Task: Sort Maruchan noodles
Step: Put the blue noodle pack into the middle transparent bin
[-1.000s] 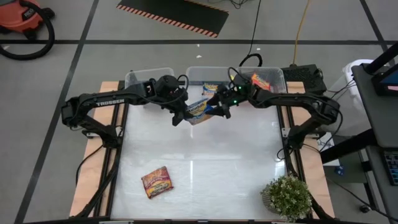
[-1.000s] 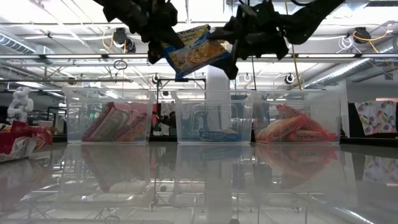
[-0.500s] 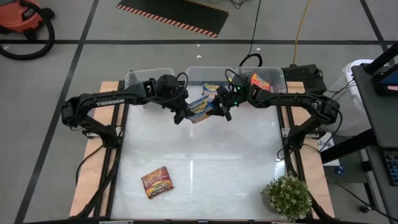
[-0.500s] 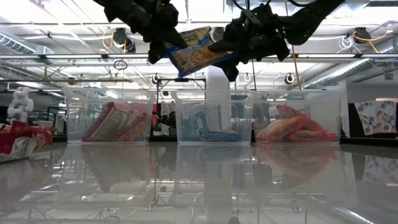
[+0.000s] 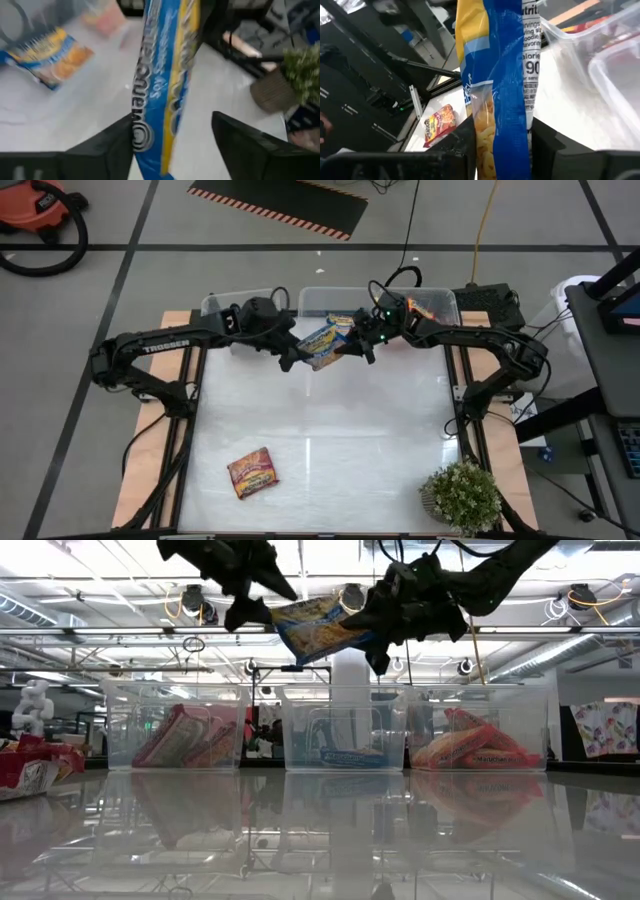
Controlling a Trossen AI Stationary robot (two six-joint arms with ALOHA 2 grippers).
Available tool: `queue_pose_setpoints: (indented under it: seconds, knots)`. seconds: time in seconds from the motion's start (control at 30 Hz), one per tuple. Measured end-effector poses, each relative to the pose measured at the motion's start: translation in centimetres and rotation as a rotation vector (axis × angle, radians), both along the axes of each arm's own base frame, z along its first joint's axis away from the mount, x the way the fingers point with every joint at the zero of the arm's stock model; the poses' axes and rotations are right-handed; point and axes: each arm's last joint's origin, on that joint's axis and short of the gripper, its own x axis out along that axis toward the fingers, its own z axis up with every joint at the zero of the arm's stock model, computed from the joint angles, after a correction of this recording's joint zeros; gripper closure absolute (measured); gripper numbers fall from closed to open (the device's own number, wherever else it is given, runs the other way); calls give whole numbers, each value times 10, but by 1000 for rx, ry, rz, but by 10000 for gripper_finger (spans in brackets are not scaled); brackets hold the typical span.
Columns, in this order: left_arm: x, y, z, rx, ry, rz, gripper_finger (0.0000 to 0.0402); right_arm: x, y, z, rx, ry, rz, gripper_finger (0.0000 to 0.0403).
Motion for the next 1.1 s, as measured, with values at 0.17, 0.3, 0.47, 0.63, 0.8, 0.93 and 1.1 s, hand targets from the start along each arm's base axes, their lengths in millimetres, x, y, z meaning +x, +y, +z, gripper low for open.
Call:
queue_pose_setpoints:
  seconds: [0.17,0.3,0.47,0.63,0.8,0.93,1.1]
  knots:
    - [-20,6,13,-5,-7,95,121,-5,-9,1,62,12,-47,295]
    - [-40,9,15,-32,77,209,120,-9,-23,11,186,22,-116,298]
    - [-56,9,11,-60,189,270,119,-9,-39,37,223,-30,-206,292]
    - [-61,11,7,-75,240,284,119,-16,-61,54,193,-79,-349,294]
    - [-62,13,7,-74,240,289,119,-25,-82,38,312,-6,-456,295]
    - [-62,13,7,-66,245,284,119,-23,-89,29,389,12,-532,290]
    - [-62,13,7,-54,247,273,119,-14,-97,2,490,91,-578,288]
